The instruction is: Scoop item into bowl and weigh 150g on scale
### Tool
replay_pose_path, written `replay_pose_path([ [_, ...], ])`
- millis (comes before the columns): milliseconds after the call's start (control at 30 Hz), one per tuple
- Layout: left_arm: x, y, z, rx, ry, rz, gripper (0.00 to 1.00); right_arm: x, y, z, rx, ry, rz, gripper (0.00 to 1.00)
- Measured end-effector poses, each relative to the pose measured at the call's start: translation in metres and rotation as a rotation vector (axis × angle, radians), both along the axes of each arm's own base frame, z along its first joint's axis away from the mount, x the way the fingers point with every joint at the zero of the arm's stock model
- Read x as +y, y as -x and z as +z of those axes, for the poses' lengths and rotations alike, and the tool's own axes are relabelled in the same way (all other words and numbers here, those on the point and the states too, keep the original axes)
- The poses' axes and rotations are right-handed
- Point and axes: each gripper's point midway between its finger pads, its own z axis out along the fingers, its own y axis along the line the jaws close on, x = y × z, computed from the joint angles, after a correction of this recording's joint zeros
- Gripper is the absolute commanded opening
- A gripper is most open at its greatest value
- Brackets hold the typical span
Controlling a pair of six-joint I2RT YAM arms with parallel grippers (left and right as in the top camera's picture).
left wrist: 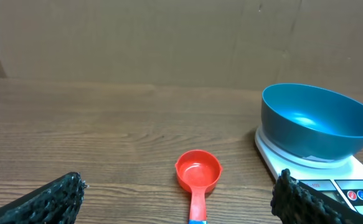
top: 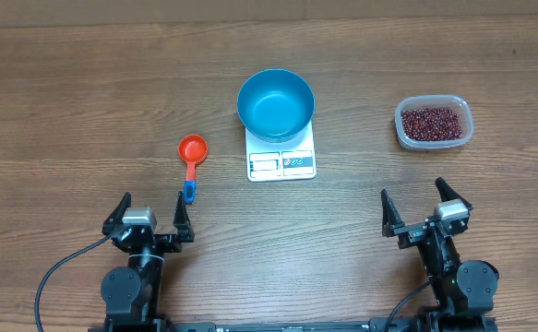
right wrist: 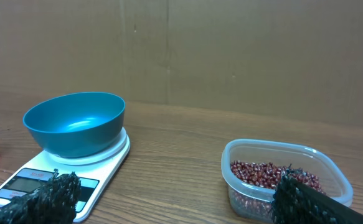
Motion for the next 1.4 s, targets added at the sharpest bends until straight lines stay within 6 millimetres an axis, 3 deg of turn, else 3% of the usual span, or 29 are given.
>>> replay_pose_path([
  [1400, 0.0, 0.0016, -0.0034, 0.029, 0.003, 0.001, 0.99, -0.0001, 0.0, 0.0, 0.0, 0.0, 0.0, 1.0],
])
